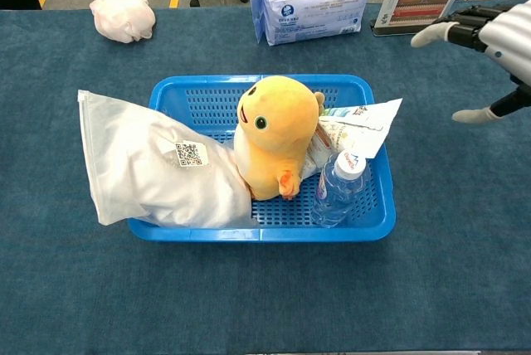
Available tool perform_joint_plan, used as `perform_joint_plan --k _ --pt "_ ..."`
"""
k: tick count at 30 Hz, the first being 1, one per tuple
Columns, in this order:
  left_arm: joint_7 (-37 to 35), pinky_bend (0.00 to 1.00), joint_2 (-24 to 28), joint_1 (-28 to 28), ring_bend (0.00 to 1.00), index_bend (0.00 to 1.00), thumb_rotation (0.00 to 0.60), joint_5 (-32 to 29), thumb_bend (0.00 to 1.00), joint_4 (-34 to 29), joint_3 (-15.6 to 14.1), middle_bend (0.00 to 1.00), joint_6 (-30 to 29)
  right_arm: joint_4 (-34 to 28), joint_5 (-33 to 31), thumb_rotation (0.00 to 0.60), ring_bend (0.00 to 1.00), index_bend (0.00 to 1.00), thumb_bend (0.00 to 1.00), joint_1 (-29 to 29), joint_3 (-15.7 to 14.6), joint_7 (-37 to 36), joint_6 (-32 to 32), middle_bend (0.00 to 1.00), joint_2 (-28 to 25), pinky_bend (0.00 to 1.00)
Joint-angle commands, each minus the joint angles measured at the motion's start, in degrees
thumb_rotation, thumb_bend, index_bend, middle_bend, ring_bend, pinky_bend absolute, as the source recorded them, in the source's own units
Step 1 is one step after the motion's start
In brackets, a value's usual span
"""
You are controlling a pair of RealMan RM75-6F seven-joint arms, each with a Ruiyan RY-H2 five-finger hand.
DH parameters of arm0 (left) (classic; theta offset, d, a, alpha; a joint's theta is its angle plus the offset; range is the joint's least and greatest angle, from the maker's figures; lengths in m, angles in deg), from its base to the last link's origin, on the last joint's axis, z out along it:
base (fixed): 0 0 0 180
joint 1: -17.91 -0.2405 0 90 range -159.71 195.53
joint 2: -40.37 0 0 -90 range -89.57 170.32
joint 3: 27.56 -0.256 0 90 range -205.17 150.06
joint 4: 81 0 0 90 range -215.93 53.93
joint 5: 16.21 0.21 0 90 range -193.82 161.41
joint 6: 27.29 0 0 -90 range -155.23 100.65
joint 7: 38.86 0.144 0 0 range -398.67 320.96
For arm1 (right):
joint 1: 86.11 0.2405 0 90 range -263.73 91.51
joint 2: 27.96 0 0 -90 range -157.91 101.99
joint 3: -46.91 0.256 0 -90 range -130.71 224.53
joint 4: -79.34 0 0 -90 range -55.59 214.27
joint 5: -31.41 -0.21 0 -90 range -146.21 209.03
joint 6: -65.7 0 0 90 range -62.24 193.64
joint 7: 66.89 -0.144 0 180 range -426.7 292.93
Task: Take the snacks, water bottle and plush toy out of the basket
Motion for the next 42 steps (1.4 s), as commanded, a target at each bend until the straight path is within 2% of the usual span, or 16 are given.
perform_joint_plan --k 1,27,34,38,42 --pt "-0.2 0.52 0.0 0.0 0.32 0.41 0.6 0.0 0.25 0.2 0.0 0.37 0.2 0.4 0.5 0.6 0.2 0.22 0.0 1.7 0.1 -0.6 1.5 0.25 1.2 0.32" --pt "-2.5 0.52 0.0 -0.6 0.33 0.41 0.6 0.2 0.25 1.1 -0.3 0.37 0.2 9.1 2.2 0.6 0.2 0.22 0.0 10.0 -2.3 -9.6 5.6 0.26 11.2 0.32" --pt "-2.9 0.52 0.0 -0.9 0.33 0.41 0.6 0.1 0.25 1.4 -0.4 0.37 0.0 11.8 2.8 0.6 0.2 0.29 0.0 11.8 -2.5 -10.7 5.6 0.29 13.2 0.32" --pt "-3.2 0.52 -0.1 -1.0 0.33 0.41 0.6 0.1 0.25 1.6 -0.3 0.37 0.0 11.8 2.6 0.6 0.2 0.34 0.0 12.8 -2.7 -10.0 6.5 0.32 13.0 0.32" --pt "-3.3 0.52 -0.1 -1.1 0.33 0.41 0.6 0.1 0.25 1.7 -0.4 0.37 0.1 11.2 1.6 0.6 0.2 0.35 0.0 13.5 -2.8 -8.5 8.1 0.33 12.6 0.32"
